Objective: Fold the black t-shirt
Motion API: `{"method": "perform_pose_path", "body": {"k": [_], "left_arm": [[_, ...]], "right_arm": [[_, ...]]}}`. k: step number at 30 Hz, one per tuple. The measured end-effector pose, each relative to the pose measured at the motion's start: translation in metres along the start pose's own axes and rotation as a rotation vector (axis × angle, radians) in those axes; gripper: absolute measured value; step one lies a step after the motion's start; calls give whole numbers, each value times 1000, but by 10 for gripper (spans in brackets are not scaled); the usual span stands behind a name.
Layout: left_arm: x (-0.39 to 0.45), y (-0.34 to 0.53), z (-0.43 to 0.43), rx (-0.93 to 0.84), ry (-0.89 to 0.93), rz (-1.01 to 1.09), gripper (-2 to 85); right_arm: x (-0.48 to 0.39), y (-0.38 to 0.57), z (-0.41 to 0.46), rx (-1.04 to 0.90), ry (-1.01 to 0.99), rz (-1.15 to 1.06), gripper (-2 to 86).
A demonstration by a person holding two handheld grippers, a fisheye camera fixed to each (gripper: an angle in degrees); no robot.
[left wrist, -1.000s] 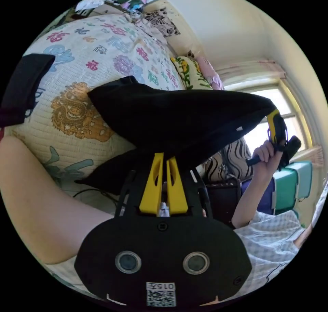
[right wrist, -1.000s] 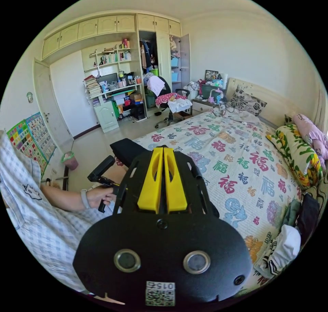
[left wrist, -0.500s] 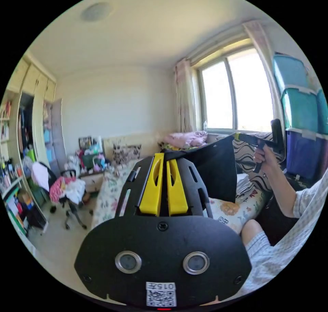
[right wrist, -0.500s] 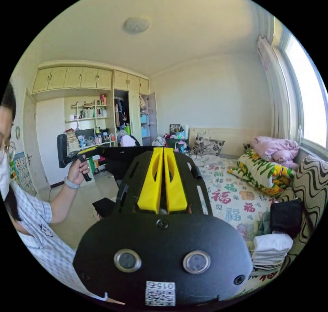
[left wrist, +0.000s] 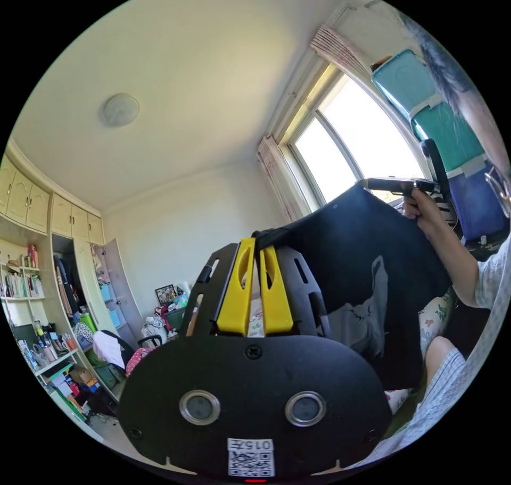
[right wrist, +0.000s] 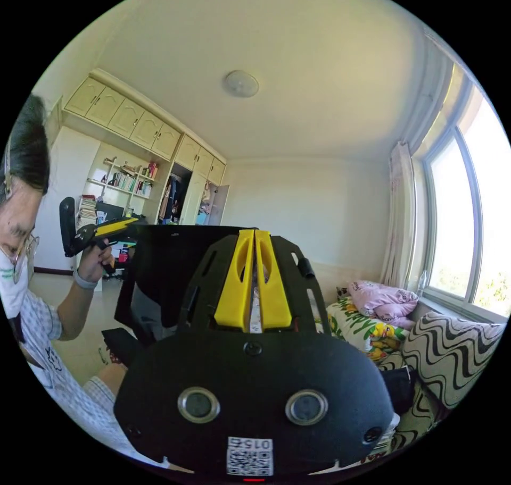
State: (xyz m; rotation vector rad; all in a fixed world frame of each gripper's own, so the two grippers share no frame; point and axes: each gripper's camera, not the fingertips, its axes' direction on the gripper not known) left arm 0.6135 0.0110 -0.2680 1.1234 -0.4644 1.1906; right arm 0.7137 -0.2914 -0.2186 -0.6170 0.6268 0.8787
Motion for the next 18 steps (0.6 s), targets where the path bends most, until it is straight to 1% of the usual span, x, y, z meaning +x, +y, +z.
{"method": "perform_pose_path", "body": {"k": [4, 7, 9, 10, 11, 12, 13, 14, 15, 16, 17, 18], "left_arm": [[-5, 21, 57, -64, 33, -36, -6], [-9, 58, 137, -174, 86, -84, -6], [-10, 101, 227, -295, 106, -117, -5], [-10, 114, 253, -331, 105, -120, -4], [-9, 143, 309, -409, 90, -135, -2], [-9, 179, 365, -474, 64, -177, 1], [-8, 200, 392, -508, 46, -199, 3], [-9, 247, 439, -606, 4, -280, 8], [-11, 297, 475, -726, -2, -362, 14], [-11, 321, 486, -772, 3, -396, 17], [-8, 369, 495, -816, 24, -465, 25], [-2, 415, 492, -836, 73, -498, 35]], "right_arm": [[18, 14, 47, -30, 18, -14, -10], [40, 37, 107, -112, 49, -13, -9], [58, 58, 157, -187, 81, -9, -9], [73, 74, 195, -242, 101, -2, -7], [89, 92, 240, -311, 123, 11, -5], [98, 102, 265, -352, 132, 16, -3], [117, 127, 321, -454, 124, 27, 5], [142, 161, 378, -579, 87, 106, 18], [155, 181, 404, -644, 50, 168, 21], [179, 225, 448, -783, -60, 307, 27], [195, 270, 471, -864, -122, 436, 23], [199, 290, 474, -868, -139, 471, 21]]}}
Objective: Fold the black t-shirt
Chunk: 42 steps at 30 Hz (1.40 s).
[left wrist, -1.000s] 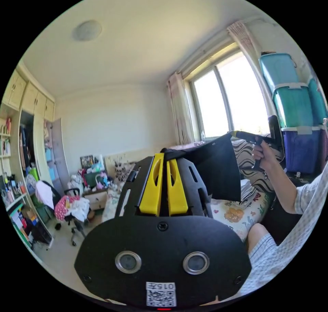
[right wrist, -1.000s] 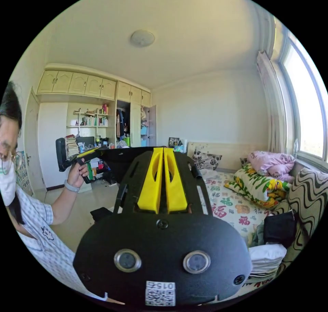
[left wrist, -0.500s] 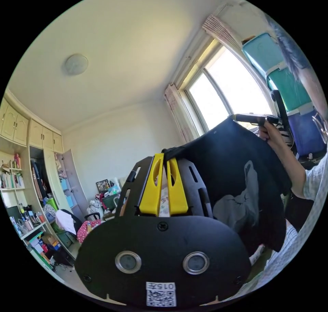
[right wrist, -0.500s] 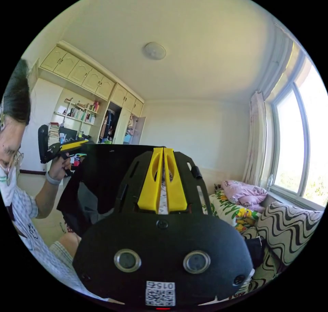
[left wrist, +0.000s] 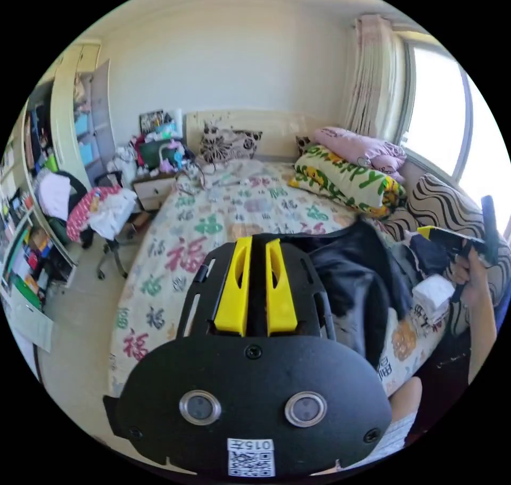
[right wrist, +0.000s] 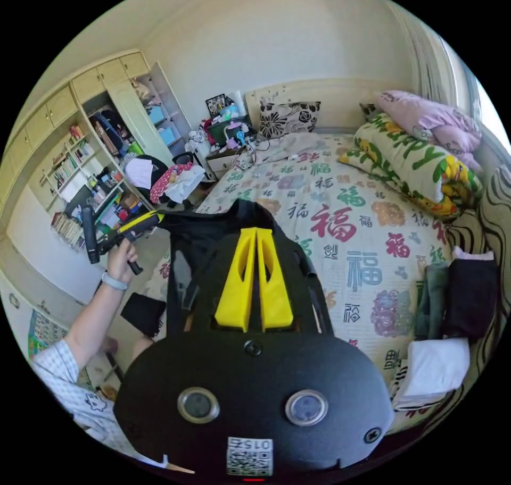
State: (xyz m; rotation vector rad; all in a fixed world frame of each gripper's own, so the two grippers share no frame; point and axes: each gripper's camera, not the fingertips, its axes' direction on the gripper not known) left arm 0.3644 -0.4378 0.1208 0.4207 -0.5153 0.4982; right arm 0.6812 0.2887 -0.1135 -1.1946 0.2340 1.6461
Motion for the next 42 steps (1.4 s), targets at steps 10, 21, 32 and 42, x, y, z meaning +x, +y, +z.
{"method": "perform_pose_path", "body": {"k": [10, 21, 32, 42], "left_arm": [[-72, 345, 131, -577, 235, -281, 92], [-79, 476, 278, -841, 384, -463, 18], [-118, 516, 251, -628, 396, -438, -5], [-101, 566, 309, -674, 434, -476, 56]], "right_arm": [[104, 279, 192, -548, -250, 176, 94], [78, 316, 297, -664, -237, 141, 10], [180, 368, 197, -358, -427, 473, -4], [194, 412, 218, -351, -417, 545, -3]]}}
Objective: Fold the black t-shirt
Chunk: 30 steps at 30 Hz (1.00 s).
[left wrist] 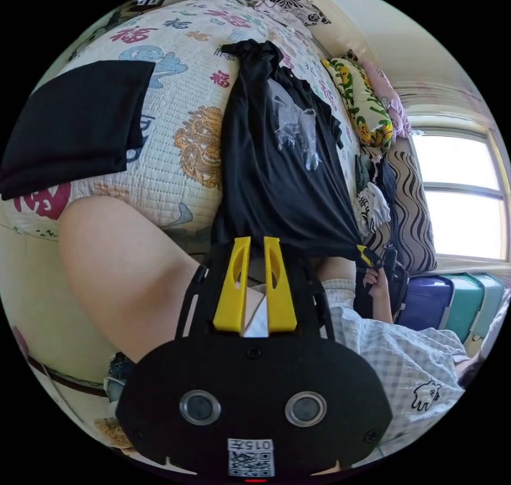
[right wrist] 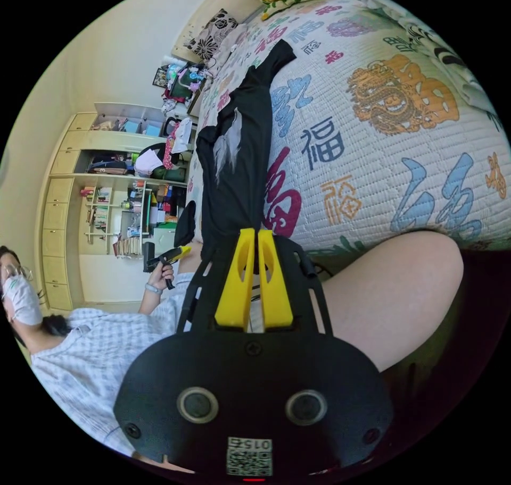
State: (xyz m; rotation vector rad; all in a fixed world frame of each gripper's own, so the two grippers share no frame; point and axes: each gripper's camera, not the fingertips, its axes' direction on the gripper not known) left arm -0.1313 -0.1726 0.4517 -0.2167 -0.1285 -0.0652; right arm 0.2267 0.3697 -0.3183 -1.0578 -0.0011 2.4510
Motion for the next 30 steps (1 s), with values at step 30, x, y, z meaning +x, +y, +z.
{"method": "perform_pose_path", "body": {"k": [30], "left_arm": [[58, -189, -81, 334, 187, 197, -8]], "right_arm": [[-55, -108, -85, 148, -89, -127, -4]]}}
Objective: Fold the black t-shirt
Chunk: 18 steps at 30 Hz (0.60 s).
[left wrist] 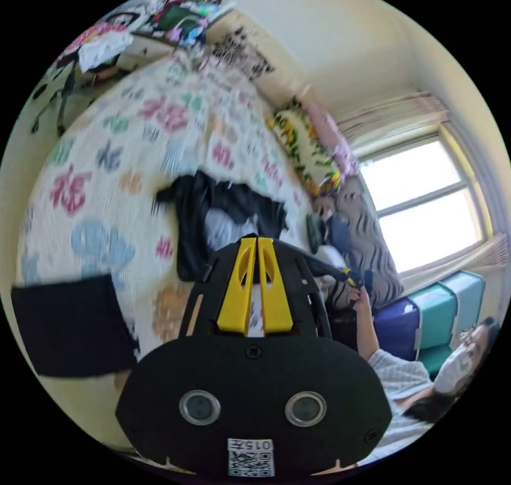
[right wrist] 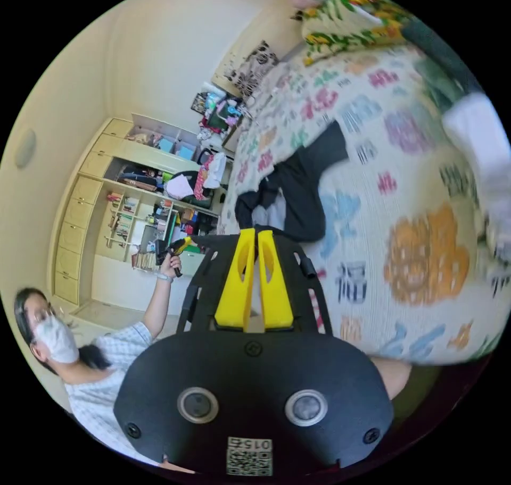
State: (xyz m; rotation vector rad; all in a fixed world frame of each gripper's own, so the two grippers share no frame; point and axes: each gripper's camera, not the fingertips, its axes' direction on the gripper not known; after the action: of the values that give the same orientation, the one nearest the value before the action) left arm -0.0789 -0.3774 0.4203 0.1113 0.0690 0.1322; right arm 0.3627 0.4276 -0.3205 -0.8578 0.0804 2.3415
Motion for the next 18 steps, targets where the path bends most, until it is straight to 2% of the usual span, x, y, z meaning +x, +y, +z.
{"method": "perform_pose_path", "body": {"k": [5, 8, 13, 16, 18], "left_arm": [[114, -105, -75, 250, -31, 139, -9], [172, -119, -112, 292, -25, 265, -9], [214, -71, -124, 221, 38, 479, -8], [203, -9, -94, 95, 55, 547, -9], [170, 49, -51, -25, -17, 518, -8]], "right_arm": [[-147, -164, -40, 167, -15, -157, -3], [-227, -197, -71, 244, -48, -258, -3], [-296, -180, -109, 241, -98, -458, -2], [-302, -139, -111, 173, -142, -524, -2], [-292, -109, -103, 101, -128, -525, -2]]}}
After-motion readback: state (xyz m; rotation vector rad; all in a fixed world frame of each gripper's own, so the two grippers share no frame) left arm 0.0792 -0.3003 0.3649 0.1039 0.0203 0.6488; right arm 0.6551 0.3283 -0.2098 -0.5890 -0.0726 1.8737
